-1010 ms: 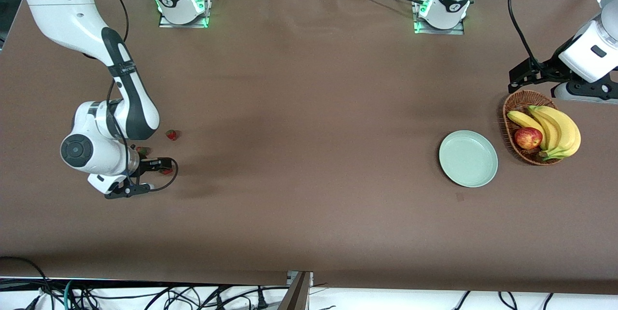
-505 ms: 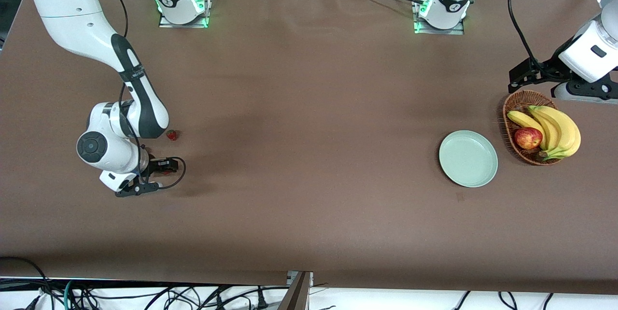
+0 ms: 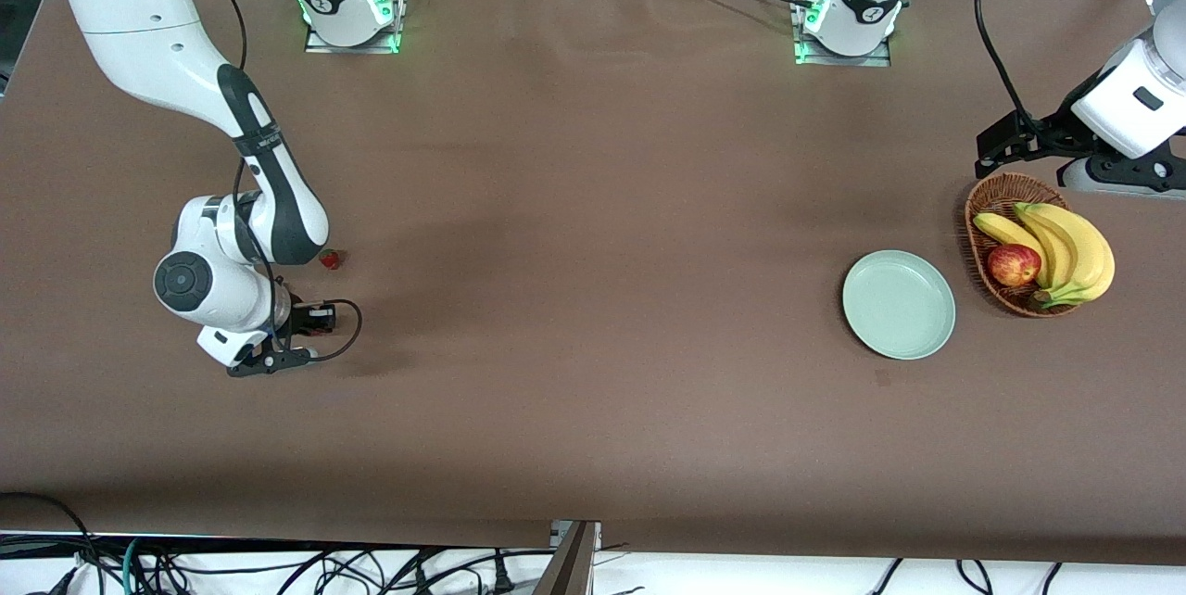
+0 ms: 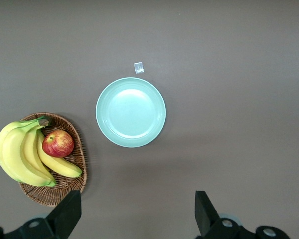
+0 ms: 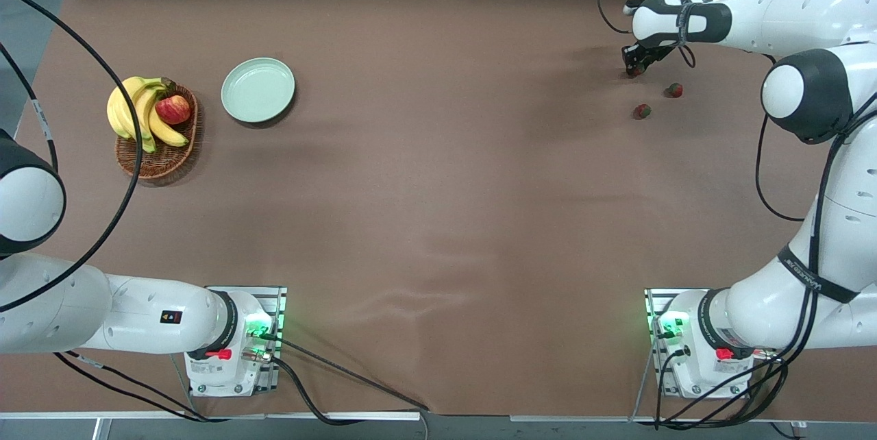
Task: Collect all strawberries into plate
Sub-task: 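Carry the strawberry with the right gripper to mid-table and release it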
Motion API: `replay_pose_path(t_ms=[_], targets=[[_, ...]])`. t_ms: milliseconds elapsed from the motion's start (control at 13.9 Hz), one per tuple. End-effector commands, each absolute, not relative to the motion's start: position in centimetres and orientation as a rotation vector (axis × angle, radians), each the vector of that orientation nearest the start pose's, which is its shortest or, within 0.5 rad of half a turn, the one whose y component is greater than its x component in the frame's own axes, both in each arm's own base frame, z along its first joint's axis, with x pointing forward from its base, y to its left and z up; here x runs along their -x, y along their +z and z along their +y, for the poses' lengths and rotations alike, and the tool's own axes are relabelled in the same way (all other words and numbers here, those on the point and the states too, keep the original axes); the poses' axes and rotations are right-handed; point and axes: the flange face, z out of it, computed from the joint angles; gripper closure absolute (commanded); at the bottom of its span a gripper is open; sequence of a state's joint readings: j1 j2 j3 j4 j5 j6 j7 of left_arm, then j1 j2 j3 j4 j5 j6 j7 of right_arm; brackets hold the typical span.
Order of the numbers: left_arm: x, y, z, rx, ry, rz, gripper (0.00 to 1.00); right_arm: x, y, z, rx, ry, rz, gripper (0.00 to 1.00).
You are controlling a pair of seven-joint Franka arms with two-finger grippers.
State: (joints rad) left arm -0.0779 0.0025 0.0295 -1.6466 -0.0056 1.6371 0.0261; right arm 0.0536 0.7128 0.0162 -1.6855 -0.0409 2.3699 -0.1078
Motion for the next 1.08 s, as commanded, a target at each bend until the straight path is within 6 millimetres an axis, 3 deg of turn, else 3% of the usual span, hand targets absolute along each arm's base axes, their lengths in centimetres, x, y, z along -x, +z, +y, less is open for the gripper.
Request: replay_pose_path(t_ms=[0, 144, 361, 794, 1010], targets=[[-55.1, 60.0, -2.9, 3.148, 0.017, 0.11, 0.0, -67.2, 19.6, 7.3, 3.106, 0.053, -0.341, 1.0], [-55.1, 60.0, -2.9, 3.149, 0.017, 0.11, 0.0, -67.0, 20.6, 11.9, 3.088, 0.061, -0.249, 1.0], [-55.1, 60.0, -2.9, 3.148, 0.017, 0.11, 0.0, -66.1, 22.4, 21.5, 3.082, 0.012, -0.013, 1.0], [-55.1, 59.9, -2.9, 3.148, 0.02, 0.11, 0.0, -58.6, 23.4, 45.3, 2.99, -0.053, 0.346, 1.0], [-55.1, 59.9, -2.9, 3.148, 0.02, 0.11, 0.0, -54.9, 22.6, 54.0, 2.883, -0.127, 0.357, 1.0]])
